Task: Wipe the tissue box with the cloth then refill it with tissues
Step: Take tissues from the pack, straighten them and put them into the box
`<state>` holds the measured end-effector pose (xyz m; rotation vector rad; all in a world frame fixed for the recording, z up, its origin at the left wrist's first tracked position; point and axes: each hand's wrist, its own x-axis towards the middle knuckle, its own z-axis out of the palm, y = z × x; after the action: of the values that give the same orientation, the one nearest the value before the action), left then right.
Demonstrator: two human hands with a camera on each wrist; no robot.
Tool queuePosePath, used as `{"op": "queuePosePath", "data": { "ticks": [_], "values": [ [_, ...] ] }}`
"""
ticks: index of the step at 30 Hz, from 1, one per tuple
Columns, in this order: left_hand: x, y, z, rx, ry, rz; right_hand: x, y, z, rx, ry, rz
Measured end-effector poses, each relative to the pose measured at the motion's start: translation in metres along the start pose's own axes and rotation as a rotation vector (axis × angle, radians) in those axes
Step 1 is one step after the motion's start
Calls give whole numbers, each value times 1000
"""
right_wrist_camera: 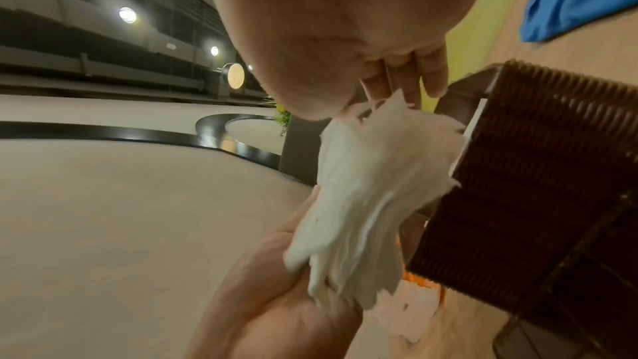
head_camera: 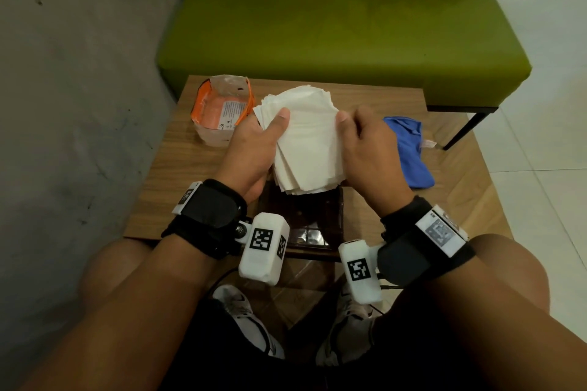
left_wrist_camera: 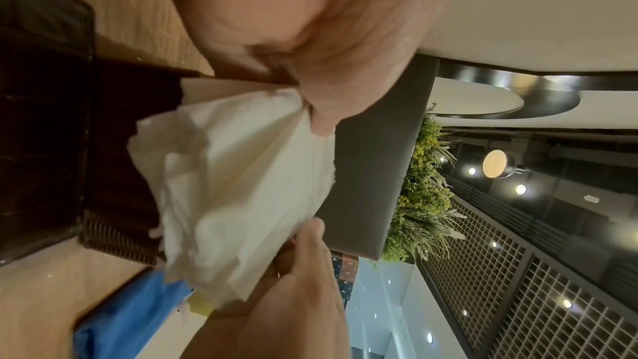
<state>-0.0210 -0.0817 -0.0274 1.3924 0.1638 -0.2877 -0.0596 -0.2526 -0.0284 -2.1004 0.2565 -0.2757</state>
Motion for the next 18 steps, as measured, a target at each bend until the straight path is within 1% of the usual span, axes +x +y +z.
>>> {"op": "queuePosePath", "data": {
  "ticks": [2,3,6,8,10,12,13,15,16,18],
  "values": [
    [0,3,1,-13,3,12,-1,-6,-1,98,36,-8],
    [0,5,2,-13,3,16,-2,-10,-1,151,17,9],
    [0,9,6,-8,2,21,-2,-11,2,297,-123,157],
    [-2,11,9,-32,0,16,0,-12,4,354,-169,237],
    [-3,12,9,-53,-30,5,2,-11,8,346,-133,227],
    [-4,11,8,-72,-93,-6,2,-10,10,333,-72,200],
    [-4,10,6,-83,-116,-12,2,-8,10,333,-39,202],
    [-2,9,1,-82,-121,-20,4,-7,7,395,-5,248],
    [-1,8,-2,-68,-119,-23,4,-10,4,435,-27,272],
    [-2,9,-2,-28,-141,-29,4,-17,0,418,-135,250]
  ]
}}
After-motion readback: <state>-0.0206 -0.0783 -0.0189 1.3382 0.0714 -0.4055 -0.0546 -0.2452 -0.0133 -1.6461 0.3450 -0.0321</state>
